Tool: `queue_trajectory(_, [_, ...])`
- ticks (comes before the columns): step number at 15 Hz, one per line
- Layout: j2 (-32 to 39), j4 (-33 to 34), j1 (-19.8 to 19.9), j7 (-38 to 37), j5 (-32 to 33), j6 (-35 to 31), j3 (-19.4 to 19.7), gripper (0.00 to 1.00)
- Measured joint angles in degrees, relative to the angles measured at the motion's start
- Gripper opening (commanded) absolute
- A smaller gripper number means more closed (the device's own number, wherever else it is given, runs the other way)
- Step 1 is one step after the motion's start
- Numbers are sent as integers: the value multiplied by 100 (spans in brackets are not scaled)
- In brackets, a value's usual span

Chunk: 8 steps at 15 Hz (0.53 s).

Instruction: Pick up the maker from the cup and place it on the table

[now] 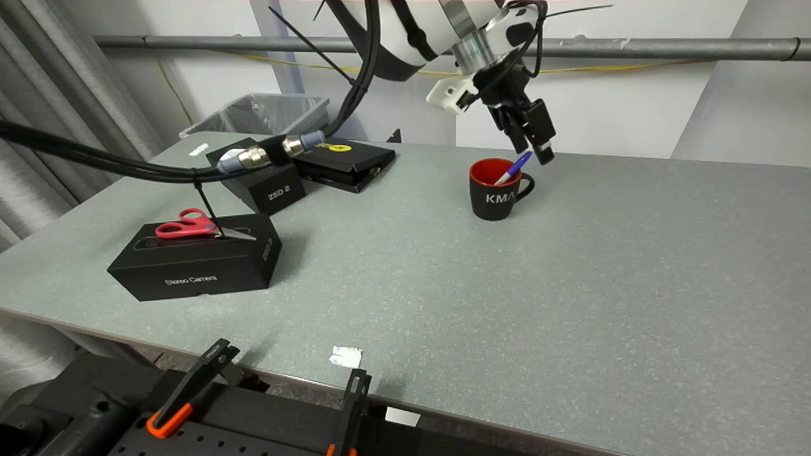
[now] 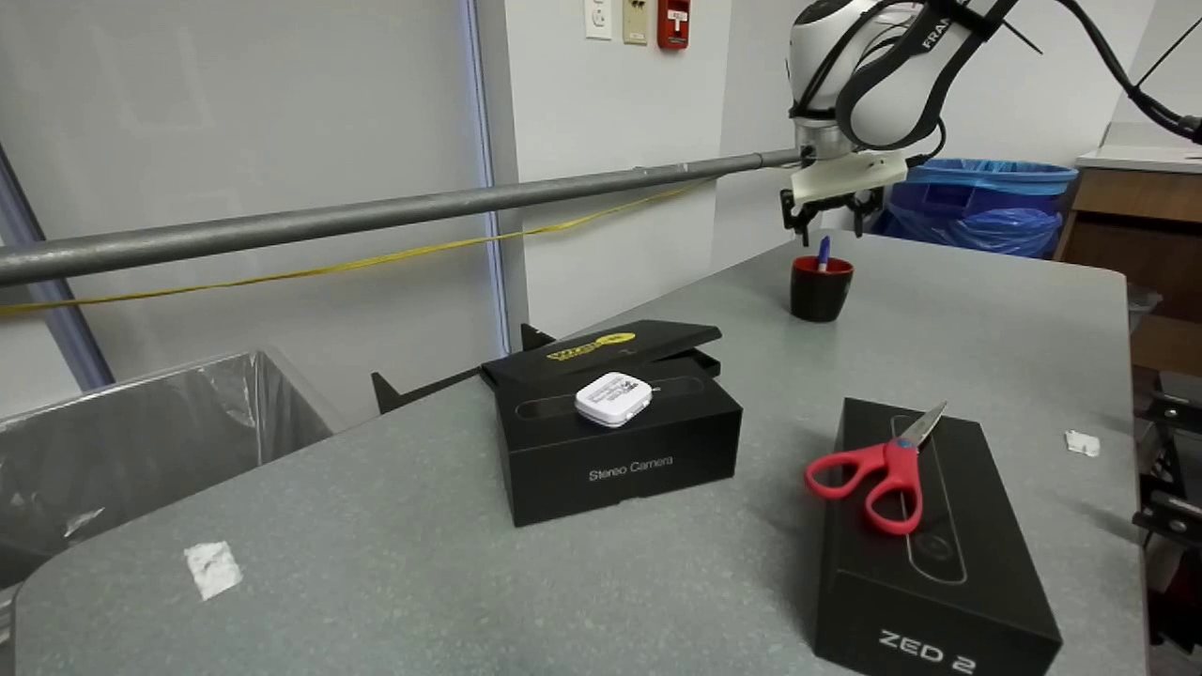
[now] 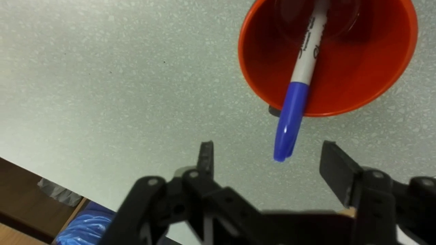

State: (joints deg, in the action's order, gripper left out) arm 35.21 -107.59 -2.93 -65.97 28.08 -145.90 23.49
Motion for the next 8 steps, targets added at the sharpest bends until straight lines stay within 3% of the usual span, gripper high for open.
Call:
queue_trajectory(6, [52, 4, -67, -104, 0, 0, 2, 5])
queue_trajectory(8, [72, 15, -92, -158, 0, 0, 3, 0])
